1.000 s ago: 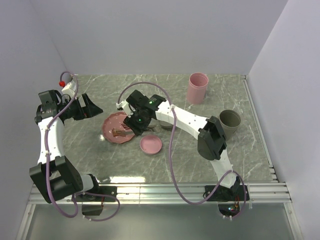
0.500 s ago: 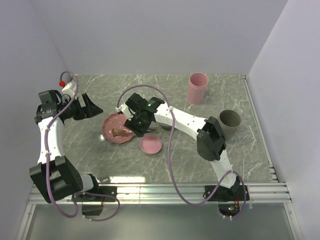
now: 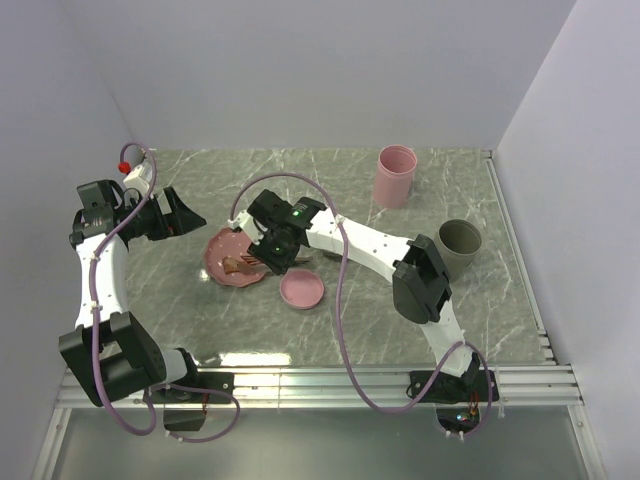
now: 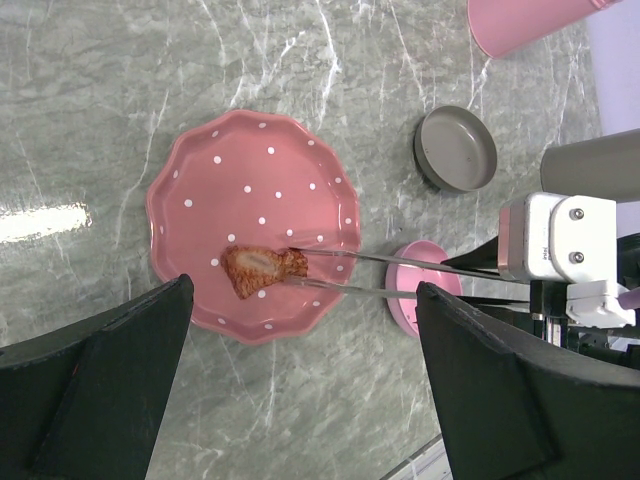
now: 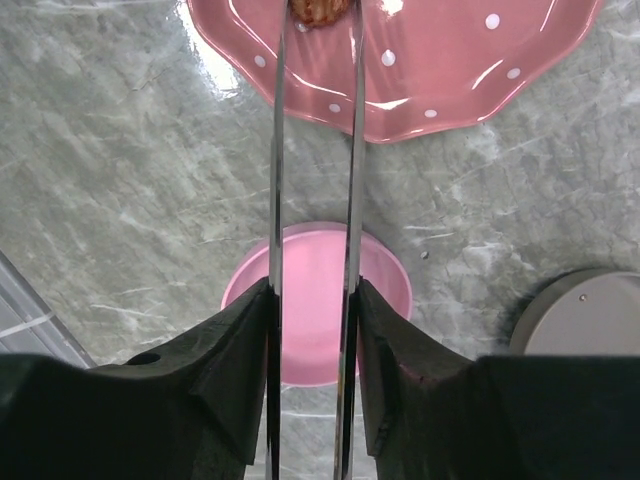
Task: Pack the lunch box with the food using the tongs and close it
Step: Pick up the food using the clamp, then place the food into the lunch box
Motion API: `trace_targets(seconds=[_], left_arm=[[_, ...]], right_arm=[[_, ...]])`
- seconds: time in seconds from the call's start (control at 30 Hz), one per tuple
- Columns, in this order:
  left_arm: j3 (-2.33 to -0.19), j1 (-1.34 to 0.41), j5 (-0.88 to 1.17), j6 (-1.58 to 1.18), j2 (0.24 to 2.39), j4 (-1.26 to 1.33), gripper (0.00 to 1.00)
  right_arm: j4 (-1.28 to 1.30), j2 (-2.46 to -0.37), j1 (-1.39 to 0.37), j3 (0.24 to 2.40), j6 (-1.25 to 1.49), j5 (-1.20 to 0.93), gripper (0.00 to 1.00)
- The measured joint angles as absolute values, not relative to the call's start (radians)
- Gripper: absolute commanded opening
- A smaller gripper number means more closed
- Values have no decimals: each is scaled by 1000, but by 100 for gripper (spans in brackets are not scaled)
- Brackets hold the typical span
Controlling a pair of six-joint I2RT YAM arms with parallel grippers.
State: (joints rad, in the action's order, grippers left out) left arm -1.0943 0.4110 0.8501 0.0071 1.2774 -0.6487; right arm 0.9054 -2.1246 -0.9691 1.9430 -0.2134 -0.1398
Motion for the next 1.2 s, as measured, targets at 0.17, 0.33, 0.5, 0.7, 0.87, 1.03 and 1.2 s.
trace_targets(seconds=[0.17,0.33,0.5,0.7,0.87,1.03,1.2], left_arm=[[-1094,411,851,7,1277,-649,99],[-1094,411,852,7,1277,-649,99],[-1094,411,852,6,1278,-648,99],[-1094,411,852,6,1278,-648,99],[-1094,411,852,5,1278,-648,99],[-1094,411,852,5,1278,-648,99],[-1094,411,852,5,1278,-647,99]], right_arm=[[907,-2125,-969,1946,-215,-138,37],[910,-2125,-969,1951,-214,-137,33],[910,-2125,-969,1953,-214,-140,24],[910,-2124,-969,1956,-209,-150,0],[910,-2108,-969,1957,-202,-166,0],[910,-2047,-964,1957,-196,-191,0],[910,-1958,-941,1956,-195,-220,0]])
